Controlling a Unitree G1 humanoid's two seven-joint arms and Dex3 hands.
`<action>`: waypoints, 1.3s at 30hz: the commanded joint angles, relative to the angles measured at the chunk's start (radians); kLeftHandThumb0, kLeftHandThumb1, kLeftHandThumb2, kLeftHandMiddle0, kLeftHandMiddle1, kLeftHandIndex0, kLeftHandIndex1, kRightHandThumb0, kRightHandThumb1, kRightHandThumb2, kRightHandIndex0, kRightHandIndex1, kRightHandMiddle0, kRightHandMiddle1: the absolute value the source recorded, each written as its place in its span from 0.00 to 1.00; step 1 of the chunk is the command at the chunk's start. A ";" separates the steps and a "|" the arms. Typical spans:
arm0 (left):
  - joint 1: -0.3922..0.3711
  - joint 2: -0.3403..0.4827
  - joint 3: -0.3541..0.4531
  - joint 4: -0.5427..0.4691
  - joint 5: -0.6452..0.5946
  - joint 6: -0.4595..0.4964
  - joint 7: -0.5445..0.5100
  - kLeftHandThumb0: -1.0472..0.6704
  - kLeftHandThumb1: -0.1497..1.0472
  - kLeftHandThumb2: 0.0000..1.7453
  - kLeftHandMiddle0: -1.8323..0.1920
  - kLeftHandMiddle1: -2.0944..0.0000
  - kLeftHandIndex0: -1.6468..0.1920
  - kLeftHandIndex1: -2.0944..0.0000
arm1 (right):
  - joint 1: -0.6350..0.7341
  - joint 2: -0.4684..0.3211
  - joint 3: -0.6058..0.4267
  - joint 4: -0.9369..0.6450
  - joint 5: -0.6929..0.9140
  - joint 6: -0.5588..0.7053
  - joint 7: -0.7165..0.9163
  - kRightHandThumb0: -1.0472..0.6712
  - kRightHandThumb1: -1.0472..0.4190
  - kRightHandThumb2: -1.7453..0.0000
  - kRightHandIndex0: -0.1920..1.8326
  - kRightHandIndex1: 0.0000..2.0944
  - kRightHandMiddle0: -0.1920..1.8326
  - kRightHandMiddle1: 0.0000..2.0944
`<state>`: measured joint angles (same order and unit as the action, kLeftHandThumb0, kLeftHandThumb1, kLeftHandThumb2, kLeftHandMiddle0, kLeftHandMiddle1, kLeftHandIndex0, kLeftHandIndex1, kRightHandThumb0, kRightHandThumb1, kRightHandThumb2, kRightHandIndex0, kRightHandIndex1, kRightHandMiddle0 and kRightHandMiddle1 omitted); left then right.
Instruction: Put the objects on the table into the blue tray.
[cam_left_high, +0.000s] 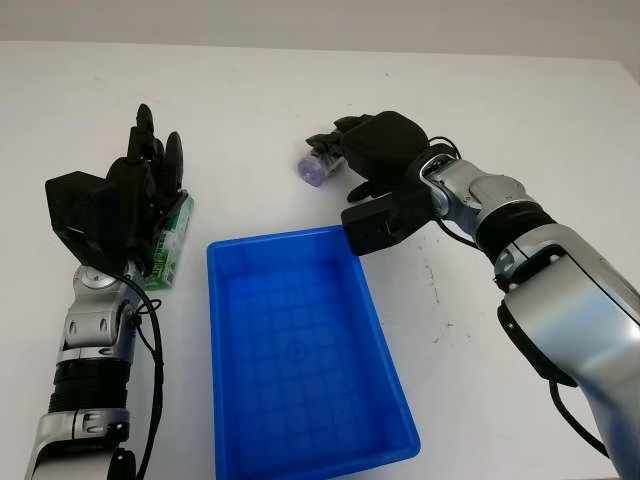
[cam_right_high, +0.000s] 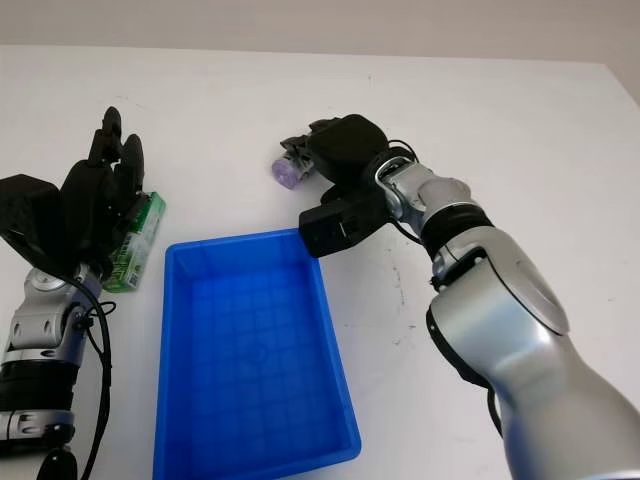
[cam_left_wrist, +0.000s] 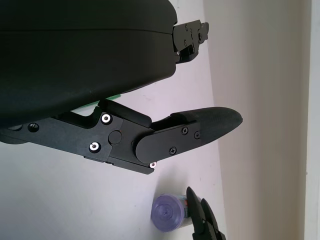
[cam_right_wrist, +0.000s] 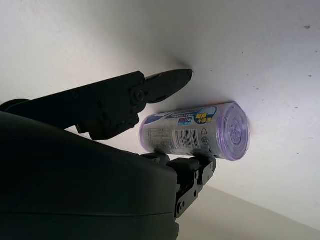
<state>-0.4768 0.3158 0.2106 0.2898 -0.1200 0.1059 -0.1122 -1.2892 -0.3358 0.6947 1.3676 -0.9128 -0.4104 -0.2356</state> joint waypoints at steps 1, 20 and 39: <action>0.012 -0.011 -0.010 -0.016 0.009 0.003 0.007 0.22 1.00 0.38 1.00 1.00 1.00 1.00 | 0.042 0.026 0.034 0.016 -0.025 0.016 0.029 0.49 0.00 0.94 0.28 0.04 0.25 0.03; -0.004 -0.014 -0.010 0.006 0.017 -0.020 0.005 0.23 1.00 0.38 1.00 1.00 1.00 1.00 | 0.016 -0.011 0.111 0.013 -0.098 0.050 0.048 0.31 0.00 0.79 0.46 1.00 0.25 1.00; -0.071 0.018 -0.015 0.048 0.022 -0.004 -0.035 0.21 1.00 0.38 1.00 1.00 1.00 1.00 | -0.012 -0.107 -0.045 -0.012 0.056 -0.035 0.017 0.36 0.00 0.79 0.49 1.00 0.35 1.00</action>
<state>-0.5241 0.3246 0.2016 0.3399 -0.1011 0.1005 -0.1422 -1.2986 -0.4205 0.6782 1.3660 -0.8815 -0.4380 -0.2147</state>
